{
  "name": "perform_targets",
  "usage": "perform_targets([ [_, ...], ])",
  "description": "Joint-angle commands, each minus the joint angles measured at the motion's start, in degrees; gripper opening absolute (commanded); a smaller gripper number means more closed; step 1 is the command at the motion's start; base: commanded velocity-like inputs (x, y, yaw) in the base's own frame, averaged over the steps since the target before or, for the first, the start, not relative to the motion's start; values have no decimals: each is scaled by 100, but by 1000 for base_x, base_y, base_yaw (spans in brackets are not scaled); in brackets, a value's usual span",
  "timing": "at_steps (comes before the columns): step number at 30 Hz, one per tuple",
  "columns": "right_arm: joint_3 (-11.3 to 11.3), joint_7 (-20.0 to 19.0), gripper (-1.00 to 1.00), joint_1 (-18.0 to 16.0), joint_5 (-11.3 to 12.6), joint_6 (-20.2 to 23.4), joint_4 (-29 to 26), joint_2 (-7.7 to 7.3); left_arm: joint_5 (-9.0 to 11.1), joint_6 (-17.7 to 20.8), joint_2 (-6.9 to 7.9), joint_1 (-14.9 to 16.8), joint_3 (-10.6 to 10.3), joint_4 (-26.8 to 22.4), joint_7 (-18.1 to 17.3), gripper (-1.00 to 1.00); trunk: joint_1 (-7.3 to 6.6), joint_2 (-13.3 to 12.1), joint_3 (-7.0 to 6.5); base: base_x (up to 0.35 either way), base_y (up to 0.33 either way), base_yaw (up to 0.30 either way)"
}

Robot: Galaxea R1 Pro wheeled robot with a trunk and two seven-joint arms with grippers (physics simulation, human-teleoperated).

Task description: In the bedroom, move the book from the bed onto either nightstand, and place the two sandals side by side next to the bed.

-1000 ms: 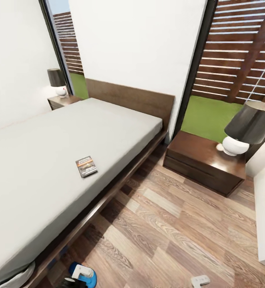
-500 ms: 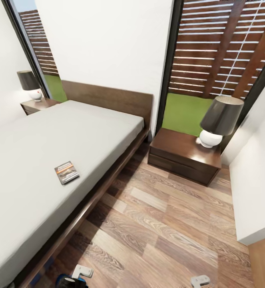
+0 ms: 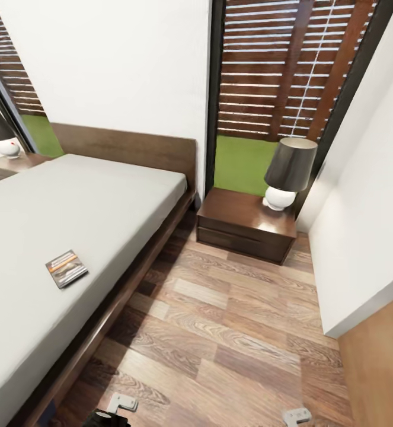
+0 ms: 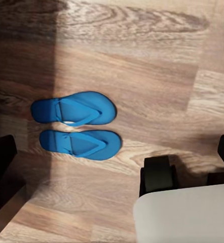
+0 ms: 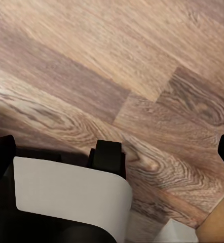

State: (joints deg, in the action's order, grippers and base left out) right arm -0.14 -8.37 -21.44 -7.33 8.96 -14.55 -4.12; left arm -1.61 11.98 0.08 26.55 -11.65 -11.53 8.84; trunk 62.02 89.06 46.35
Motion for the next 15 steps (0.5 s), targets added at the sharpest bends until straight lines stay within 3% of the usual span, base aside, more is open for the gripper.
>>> perform_targets([
  [1,-4,-24,100,0,-58,33,-13,-1,-16,38,1,-1,-27,-13,21,100,0,2,4,0,0,-297],
  [15,3,-24,100,0,-58,29,-13,-1,-30,39,1,-1,-30,-9,15,100,0,2,4,0,0,-297],
])
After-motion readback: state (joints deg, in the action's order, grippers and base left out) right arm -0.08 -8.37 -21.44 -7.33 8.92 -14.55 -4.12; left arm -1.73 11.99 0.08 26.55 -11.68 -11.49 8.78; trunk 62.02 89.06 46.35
